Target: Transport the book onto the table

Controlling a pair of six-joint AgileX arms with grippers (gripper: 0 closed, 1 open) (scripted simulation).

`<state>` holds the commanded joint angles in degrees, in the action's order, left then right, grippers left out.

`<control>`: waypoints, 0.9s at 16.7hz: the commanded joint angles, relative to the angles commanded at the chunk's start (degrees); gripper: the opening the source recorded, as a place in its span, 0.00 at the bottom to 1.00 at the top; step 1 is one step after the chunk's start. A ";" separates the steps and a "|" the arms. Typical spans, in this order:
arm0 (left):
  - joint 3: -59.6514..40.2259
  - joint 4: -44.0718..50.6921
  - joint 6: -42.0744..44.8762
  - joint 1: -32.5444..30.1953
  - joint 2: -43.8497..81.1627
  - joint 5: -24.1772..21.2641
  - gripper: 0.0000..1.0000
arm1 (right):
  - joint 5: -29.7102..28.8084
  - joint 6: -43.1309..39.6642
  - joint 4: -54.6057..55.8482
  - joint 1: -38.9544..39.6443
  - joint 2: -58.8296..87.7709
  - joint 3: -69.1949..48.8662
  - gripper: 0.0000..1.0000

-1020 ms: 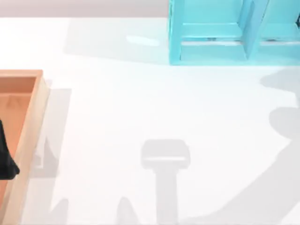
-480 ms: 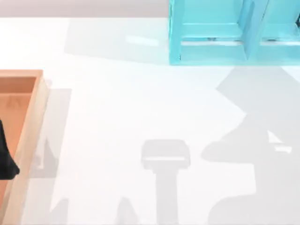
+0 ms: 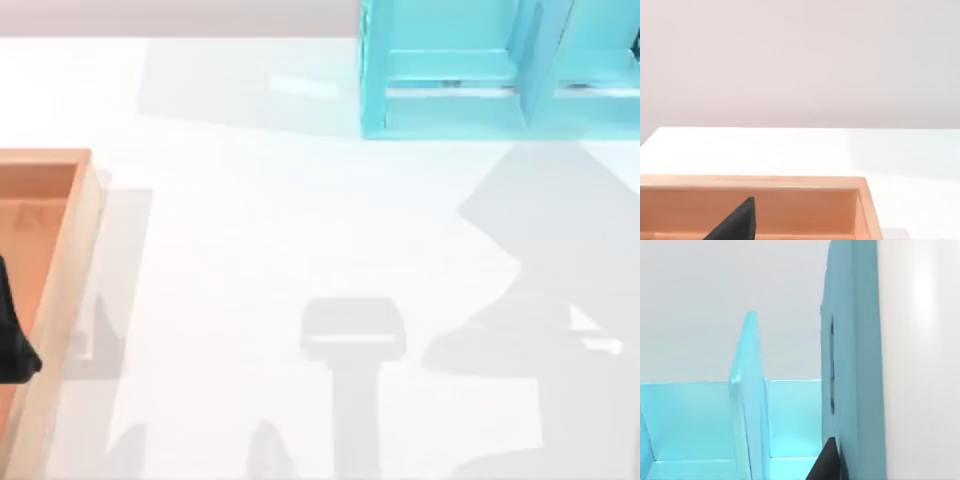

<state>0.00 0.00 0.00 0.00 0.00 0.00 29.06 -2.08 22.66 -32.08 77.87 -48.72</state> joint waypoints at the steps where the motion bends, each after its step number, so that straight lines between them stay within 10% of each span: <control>1: 0.00 0.00 0.00 0.00 0.00 0.00 1.00 | 0.00 0.00 0.00 0.00 0.00 0.00 0.00; 7: 0.00 0.00 0.00 0.00 0.00 0.00 1.00 | -8.97 -7.48 3.19 11.73 0.37 -3.54 0.00; 15: 0.00 0.00 0.00 0.00 0.00 0.00 1.00 | -36.00 -29.82 6.51 46.74 9.35 -8.29 0.00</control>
<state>0.00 0.00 0.00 0.00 0.00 0.00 -6.94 -31.89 29.18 14.65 87.22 -57.02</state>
